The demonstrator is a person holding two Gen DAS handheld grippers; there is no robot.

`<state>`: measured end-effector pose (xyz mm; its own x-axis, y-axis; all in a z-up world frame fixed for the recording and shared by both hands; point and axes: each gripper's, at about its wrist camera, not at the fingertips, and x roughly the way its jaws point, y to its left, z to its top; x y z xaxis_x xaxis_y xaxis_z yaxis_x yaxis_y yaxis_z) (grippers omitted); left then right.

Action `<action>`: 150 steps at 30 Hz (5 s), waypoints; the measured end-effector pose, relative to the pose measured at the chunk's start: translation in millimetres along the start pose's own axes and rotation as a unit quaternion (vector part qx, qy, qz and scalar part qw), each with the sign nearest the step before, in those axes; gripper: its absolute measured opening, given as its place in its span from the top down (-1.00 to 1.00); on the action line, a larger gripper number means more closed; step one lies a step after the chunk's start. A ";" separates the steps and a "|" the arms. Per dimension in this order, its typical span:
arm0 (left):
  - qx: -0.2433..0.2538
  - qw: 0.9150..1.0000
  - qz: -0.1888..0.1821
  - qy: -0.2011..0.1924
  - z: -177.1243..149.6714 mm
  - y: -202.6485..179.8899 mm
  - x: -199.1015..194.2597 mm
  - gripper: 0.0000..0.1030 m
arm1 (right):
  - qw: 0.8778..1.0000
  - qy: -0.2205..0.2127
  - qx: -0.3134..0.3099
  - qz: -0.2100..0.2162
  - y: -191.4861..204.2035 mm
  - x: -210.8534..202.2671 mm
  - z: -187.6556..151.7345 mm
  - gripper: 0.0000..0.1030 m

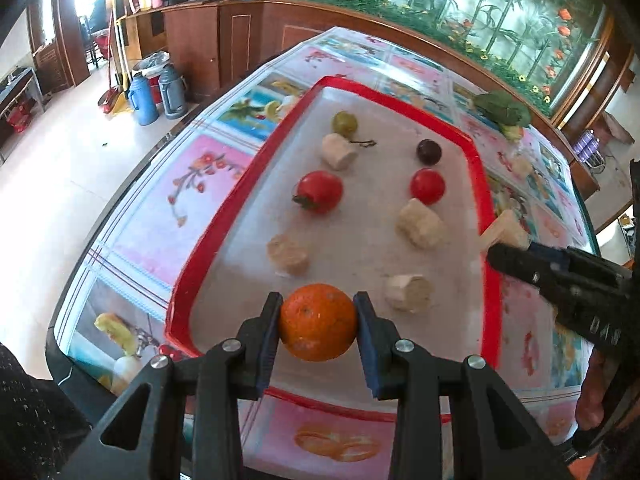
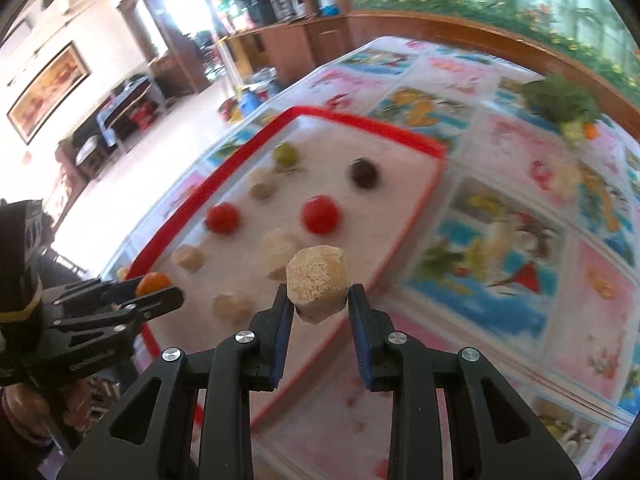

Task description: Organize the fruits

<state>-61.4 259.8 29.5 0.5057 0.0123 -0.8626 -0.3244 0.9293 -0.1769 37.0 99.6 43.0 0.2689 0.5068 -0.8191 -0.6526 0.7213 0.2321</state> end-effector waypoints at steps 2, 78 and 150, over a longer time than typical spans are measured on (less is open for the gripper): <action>-0.005 1.000 -0.003 0.003 -0.1 4.2 3.2 0.26 | 1.000 0.006 -0.017 0.004 9.6 6.2 -1.7 0.48; 0.008 0.999 0.042 0.011 -52.6 -62.8 -36.2 -0.63 | 0.995 0.080 0.023 -0.060 4.1 -29.9 -68.4 0.29; -0.037 0.997 0.039 0.048 -89.8 -31.5 -50.9 -0.90 | 0.989 0.084 -0.027 -0.116 25.1 -34.1 -80.8 0.19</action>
<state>-148.7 196.8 36.4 0.3993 0.0459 -0.9157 -0.4197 0.8971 -0.1380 -45.7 62.3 34.4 0.2963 0.2416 -0.9240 -0.6257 0.7801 0.0033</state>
